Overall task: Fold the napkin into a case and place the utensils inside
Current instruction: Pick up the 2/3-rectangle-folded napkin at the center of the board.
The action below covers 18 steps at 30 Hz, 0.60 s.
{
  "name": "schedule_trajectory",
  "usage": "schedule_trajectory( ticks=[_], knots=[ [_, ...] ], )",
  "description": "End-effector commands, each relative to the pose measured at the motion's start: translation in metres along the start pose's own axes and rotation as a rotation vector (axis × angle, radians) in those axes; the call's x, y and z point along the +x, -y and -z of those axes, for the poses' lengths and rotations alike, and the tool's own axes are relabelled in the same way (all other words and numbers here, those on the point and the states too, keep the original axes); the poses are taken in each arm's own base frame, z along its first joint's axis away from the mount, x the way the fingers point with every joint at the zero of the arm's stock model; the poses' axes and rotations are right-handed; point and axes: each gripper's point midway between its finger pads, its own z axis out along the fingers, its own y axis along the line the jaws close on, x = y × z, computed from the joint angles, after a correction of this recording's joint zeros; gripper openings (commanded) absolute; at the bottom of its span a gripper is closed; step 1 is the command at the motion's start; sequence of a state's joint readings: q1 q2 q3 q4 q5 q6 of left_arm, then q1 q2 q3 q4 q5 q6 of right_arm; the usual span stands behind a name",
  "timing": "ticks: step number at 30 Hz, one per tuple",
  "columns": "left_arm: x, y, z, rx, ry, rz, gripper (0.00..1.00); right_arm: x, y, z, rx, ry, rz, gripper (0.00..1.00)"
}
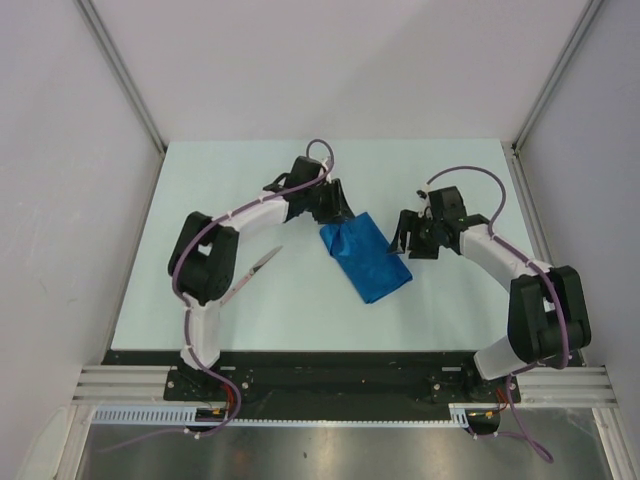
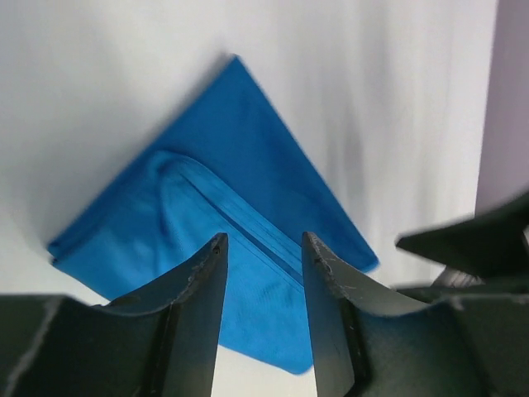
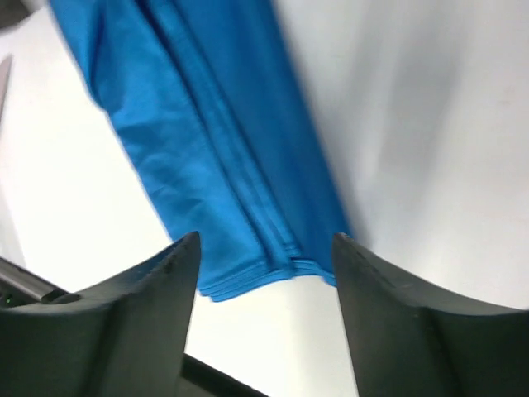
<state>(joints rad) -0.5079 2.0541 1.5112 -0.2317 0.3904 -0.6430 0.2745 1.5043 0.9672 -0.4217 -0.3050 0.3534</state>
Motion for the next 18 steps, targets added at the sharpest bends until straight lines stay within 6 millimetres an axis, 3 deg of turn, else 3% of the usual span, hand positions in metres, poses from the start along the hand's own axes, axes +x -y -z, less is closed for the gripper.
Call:
schedule_trajectory(
  ticks=[1,8,13,16,18],
  knots=[
    [0.015,0.058,0.039,0.043,0.048,-0.130,0.46,-0.002,0.019,0.006,0.017,-0.020,-0.030,0.72],
    [0.077,0.085,0.058,0.073,0.020,-0.192,0.47,0.009,0.037,-0.015,-0.014,-0.069,-0.093,0.69],
    [0.105,0.095,0.063,0.095,-0.011,-0.224,0.47,0.020,0.039,-0.028,-0.045,-0.093,-0.125,0.56],
    [0.112,0.097,0.067,0.096,-0.017,-0.241,0.47,0.033,0.042,-0.032,-0.049,-0.107,-0.145,0.52],
    [0.117,0.097,0.069,0.097,-0.021,-0.248,0.47,0.042,0.044,-0.034,-0.053,-0.118,-0.151,0.45]
  ],
)
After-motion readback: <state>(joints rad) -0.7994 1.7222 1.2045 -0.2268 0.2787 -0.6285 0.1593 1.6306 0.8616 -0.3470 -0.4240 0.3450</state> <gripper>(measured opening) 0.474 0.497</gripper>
